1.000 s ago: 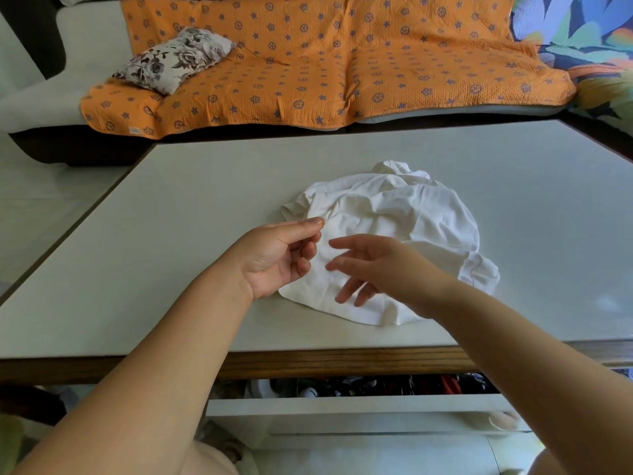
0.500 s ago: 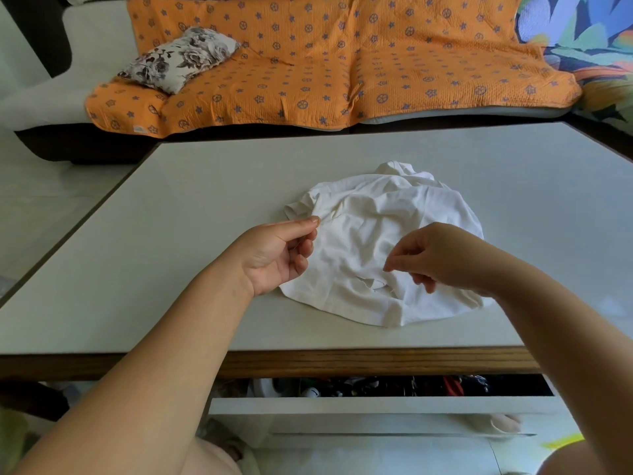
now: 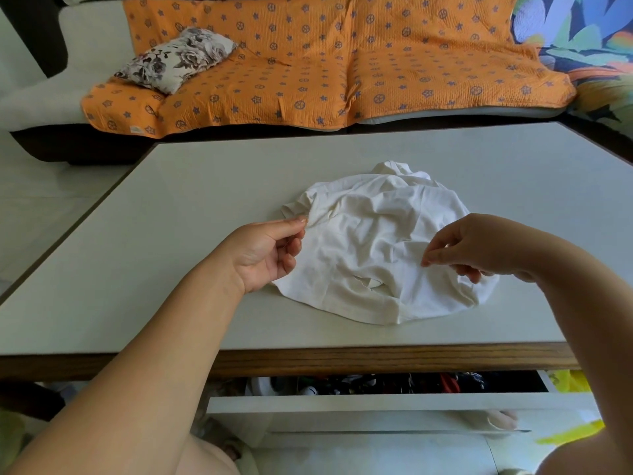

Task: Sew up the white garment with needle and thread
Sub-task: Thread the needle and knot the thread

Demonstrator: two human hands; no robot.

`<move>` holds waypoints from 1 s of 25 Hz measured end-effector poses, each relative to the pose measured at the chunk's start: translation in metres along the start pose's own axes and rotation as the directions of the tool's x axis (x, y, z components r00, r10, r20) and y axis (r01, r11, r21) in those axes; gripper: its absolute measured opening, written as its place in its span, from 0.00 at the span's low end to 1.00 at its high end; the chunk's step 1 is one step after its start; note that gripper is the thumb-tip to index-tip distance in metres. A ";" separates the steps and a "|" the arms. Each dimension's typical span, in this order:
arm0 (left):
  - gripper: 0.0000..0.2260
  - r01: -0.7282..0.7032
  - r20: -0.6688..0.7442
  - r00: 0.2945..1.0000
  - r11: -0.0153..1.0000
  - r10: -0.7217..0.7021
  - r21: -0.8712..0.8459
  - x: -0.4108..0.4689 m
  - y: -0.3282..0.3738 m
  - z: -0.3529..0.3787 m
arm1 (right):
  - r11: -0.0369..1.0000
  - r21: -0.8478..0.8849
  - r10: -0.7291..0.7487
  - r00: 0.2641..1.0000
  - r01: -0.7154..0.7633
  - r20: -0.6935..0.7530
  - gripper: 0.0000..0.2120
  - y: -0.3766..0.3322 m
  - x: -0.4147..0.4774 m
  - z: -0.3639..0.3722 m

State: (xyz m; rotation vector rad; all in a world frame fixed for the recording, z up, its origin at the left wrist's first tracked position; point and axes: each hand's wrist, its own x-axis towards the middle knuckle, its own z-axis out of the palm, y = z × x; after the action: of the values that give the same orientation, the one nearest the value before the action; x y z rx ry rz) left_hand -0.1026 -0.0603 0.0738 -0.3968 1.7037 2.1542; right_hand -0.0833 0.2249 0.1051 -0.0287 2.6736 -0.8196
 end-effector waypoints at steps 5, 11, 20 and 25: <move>0.03 0.008 -0.014 1.000 1.000 -0.008 -0.007 0.002 0.002 -0.003 | 0.999 -0.037 0.037 0.998 -0.039 -0.041 0.07 0.007 0.000 -0.010; 0.03 0.010 -0.024 1.000 1.000 -0.011 -0.023 0.004 0.001 -0.004 | 0.992 -0.101 0.071 0.993 -0.080 -0.091 0.08 0.014 -0.001 -0.016; 0.04 0.007 -0.056 0.998 0.999 -0.009 -0.044 0.005 0.001 -0.007 | 0.979 -0.125 0.137 0.972 -0.162 -0.191 0.06 0.028 0.000 -0.023; 0.04 -0.007 -0.060 0.998 1.000 0.007 0.003 0.004 0.001 -0.008 | 0.967 -0.150 0.169 0.962 -0.204 -0.216 0.07 0.035 0.009 -0.026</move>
State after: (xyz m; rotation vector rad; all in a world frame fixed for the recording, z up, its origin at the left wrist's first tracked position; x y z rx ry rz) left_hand -0.1067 -0.0675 0.0715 -0.4600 1.7427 2.1650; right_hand -0.0972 0.2671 0.1031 0.2765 2.8737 -0.5582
